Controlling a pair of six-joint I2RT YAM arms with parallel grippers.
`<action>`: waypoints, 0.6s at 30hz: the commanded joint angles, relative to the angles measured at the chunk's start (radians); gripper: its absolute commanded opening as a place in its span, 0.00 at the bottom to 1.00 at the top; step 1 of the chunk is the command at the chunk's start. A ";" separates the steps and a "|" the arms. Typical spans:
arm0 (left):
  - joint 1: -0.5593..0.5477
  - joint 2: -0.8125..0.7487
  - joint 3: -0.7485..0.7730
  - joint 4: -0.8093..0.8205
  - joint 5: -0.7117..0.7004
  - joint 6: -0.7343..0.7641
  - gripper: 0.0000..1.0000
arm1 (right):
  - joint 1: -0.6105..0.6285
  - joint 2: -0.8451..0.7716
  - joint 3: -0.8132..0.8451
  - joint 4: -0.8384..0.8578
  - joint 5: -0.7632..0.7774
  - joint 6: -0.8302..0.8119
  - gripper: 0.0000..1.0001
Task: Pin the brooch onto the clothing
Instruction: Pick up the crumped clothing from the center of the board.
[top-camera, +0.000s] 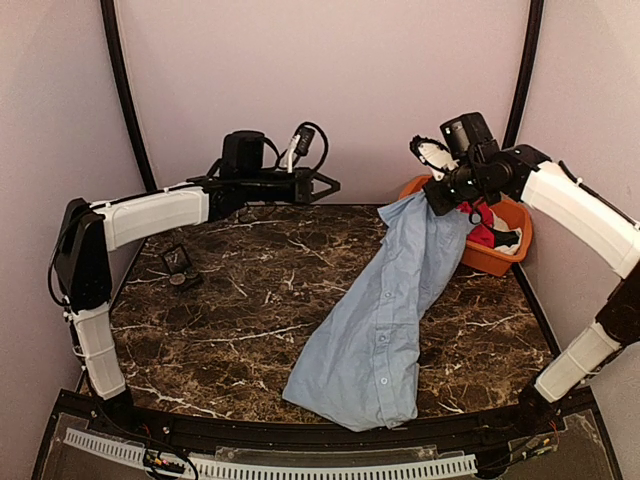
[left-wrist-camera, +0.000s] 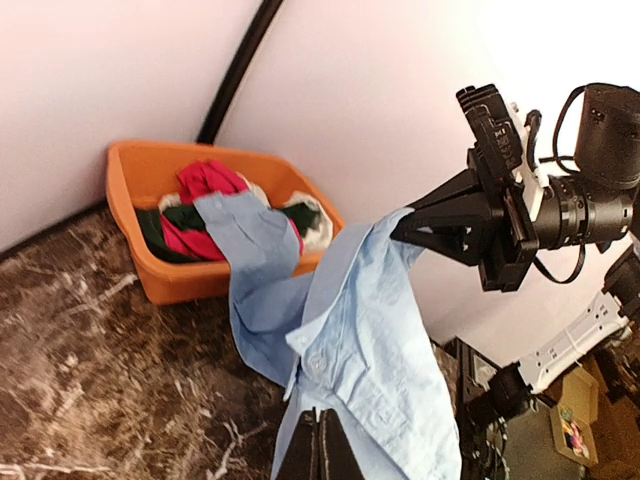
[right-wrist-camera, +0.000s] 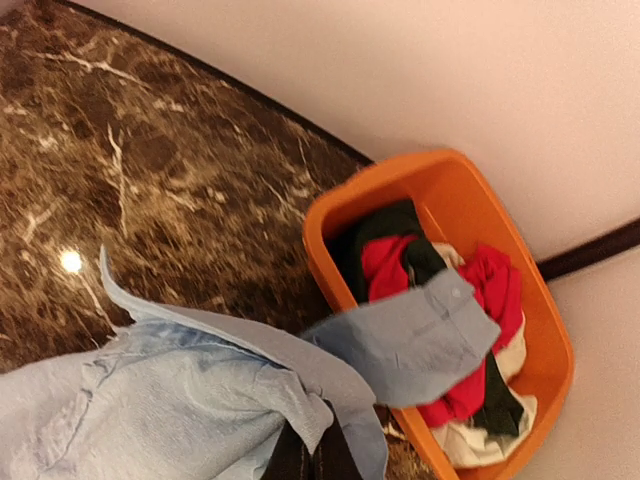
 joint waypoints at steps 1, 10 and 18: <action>0.049 -0.110 -0.077 0.022 -0.135 0.004 0.01 | -0.002 0.165 0.242 0.244 -0.242 -0.082 0.00; 0.226 -0.408 -0.247 -0.056 -0.328 0.128 0.01 | 0.092 0.288 0.601 0.164 -0.643 -0.193 0.00; 0.290 -0.440 -0.288 -0.143 -0.223 0.260 0.23 | 0.124 -0.082 -0.072 0.012 -0.376 -0.174 0.00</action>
